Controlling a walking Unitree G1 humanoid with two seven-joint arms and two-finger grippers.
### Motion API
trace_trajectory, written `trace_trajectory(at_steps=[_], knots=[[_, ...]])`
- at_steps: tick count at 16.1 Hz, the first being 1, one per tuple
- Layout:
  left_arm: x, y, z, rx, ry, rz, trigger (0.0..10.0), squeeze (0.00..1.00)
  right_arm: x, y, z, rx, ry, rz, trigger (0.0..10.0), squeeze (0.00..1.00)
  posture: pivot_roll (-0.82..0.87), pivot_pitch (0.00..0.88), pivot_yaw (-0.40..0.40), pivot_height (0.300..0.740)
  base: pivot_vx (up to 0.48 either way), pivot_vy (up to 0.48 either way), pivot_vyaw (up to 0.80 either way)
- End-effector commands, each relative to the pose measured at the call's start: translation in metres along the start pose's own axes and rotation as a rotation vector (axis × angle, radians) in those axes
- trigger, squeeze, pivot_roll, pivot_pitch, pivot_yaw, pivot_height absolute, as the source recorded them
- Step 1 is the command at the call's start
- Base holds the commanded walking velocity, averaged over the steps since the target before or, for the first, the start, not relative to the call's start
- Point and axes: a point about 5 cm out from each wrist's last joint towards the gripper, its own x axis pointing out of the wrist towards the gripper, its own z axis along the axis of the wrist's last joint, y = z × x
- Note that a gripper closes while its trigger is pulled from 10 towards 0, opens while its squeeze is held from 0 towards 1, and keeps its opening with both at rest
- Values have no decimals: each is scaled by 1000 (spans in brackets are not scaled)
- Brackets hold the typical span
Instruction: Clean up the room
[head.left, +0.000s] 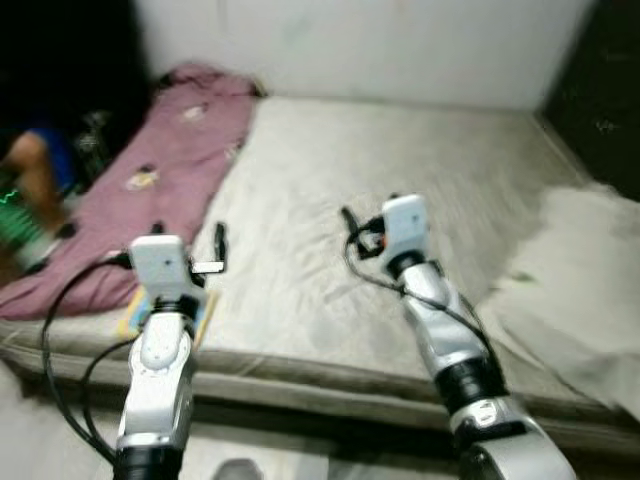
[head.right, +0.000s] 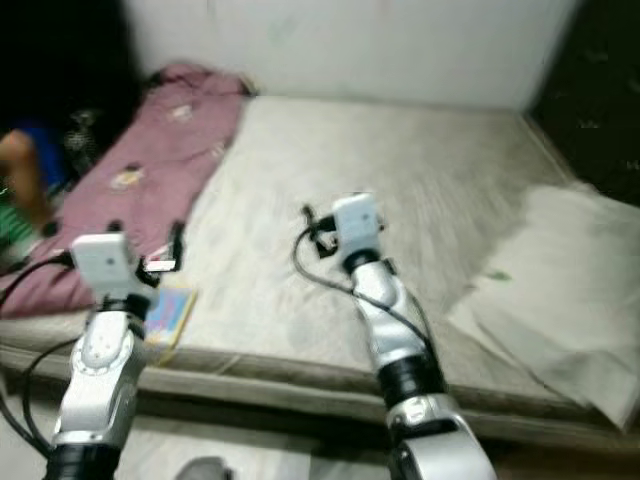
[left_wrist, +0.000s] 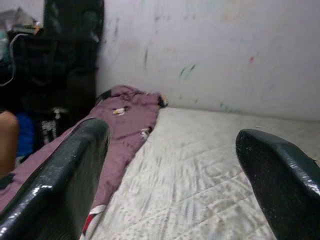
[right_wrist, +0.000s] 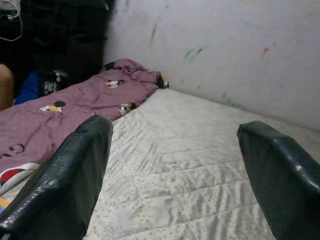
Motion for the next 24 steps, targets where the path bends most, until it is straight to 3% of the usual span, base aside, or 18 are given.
trace_trajectory(at_steps=[1,10,15,24], knots=[[2,6,3,10,-10,11,10000,0,4,6,4,8,-11,15,10000,0,67,0,-26,740,270,0,0],[3,8,-1,18,22,34,10000,0,4,5,3,19,-3,4,10000,0,68,0,-26,740,115,0,0],[3,7,-1,26,27,29,10000,0,5,4,2,21,0,1,10000,0,66,0,-26,740,0,0,-689],[4,6,-1,22,24,31,10000,0,5,4,3,11,-2,3,10000,0,66,0,-27,740,0,-340,0]])
